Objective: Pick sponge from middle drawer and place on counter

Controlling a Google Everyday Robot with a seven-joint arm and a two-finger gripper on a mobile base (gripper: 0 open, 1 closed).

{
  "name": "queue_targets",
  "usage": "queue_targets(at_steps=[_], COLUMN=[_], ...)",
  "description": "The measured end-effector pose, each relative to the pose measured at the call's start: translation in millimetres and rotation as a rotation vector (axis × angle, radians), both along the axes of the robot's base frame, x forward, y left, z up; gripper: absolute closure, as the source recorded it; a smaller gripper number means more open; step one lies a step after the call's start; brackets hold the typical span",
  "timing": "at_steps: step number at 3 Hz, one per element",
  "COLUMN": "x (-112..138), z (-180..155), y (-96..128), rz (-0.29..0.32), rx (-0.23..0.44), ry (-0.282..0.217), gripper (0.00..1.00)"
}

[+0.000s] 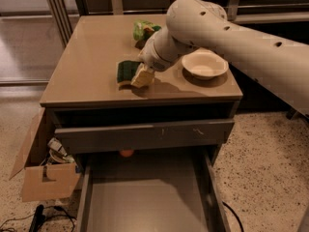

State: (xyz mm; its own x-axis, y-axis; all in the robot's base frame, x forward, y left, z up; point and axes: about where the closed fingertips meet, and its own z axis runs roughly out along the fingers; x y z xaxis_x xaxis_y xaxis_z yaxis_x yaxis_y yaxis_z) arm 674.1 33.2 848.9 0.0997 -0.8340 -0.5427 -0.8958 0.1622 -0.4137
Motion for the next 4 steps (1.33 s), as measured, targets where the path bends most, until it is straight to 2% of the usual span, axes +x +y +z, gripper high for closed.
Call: queue_targets(at_steps=[1,2,4], x=[2.4,2.7,2.7], z=[-10.8,-12.2,-12.2], y=[-3.5,-3.8,-3.8], rz=[-0.006,-0.007,-0.007], rx=[0.008,0.009,0.008], ry=[0.028,0.031,0.031], gripper=[1.0,0.86,0.39])
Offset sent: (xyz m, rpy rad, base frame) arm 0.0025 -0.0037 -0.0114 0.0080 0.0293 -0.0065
